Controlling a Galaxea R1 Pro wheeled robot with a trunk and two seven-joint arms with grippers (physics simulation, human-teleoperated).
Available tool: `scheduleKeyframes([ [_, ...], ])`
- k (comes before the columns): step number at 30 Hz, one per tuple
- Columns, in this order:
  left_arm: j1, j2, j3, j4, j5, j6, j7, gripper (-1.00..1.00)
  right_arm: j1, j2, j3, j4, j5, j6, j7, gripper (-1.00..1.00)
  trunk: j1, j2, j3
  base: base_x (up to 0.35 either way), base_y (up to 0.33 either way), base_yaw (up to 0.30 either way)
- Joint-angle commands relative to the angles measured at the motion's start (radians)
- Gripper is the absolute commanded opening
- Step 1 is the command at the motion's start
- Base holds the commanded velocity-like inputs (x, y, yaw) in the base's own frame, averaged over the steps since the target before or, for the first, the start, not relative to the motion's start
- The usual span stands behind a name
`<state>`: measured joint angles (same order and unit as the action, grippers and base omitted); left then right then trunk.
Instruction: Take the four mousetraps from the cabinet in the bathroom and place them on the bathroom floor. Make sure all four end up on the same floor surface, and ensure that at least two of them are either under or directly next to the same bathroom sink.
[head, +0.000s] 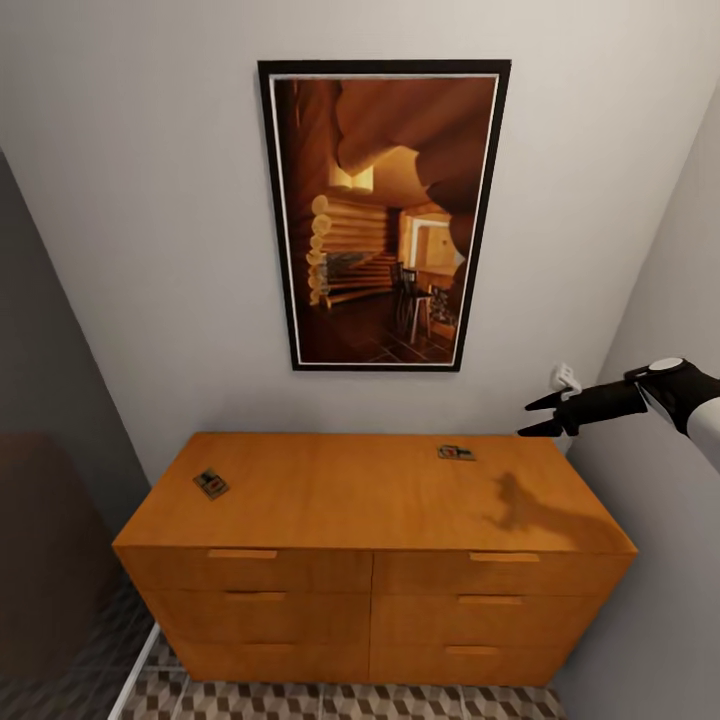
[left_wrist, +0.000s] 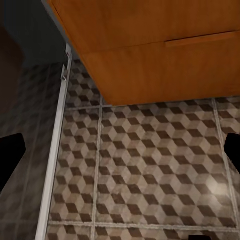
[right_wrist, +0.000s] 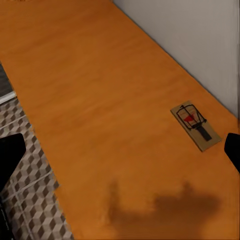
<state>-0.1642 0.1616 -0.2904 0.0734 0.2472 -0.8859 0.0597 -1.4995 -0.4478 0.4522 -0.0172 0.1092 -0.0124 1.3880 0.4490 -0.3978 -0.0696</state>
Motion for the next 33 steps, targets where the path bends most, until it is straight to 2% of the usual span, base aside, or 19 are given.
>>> scheduleKeyframes([
  [1,-0.002,-0.001,-0.009,0.003,0.001,-0.005,0.006,1.0,-0.001,0.0,-0.008,-0.001,0.01,-0.001,0.002,1.0,0.001,-0.002,-0.002,0.235,0.0,0.0],
  [9,-0.002,-0.001,-0.009,0.003,0.001,-0.004,0.006,1.0,0.013,0.003,-0.007,0.0,0.009,-0.001,0.004,1.0,0.001,-0.002,-0.002,0.181,0.0,0.0],
  [18,-0.002,-0.001,-0.009,0.005,0.001,-0.005,0.004,1.0,0.043,0.005,-0.007,0.0,0.009,-0.008,0.003,1.0,0.001,-0.002,-0.002,0.017,0.0,0.0],
  [25,-0.002,0.0,-0.009,0.005,0.001,-0.005,0.003,1.0,0.106,0.003,-0.008,-0.001,0.009,-0.04,-0.001,1.0,0.001,-0.002,-0.002,0.0,0.0,0.0],
  [33,-0.002,0.002,-0.009,0.005,0.001,-0.005,0.003,1.0,0.115,-0.001,-0.009,-0.001,0.009,-0.056,-0.002,1.0,0.001,-0.002,-0.002,0.0,0.0,0.0],
])
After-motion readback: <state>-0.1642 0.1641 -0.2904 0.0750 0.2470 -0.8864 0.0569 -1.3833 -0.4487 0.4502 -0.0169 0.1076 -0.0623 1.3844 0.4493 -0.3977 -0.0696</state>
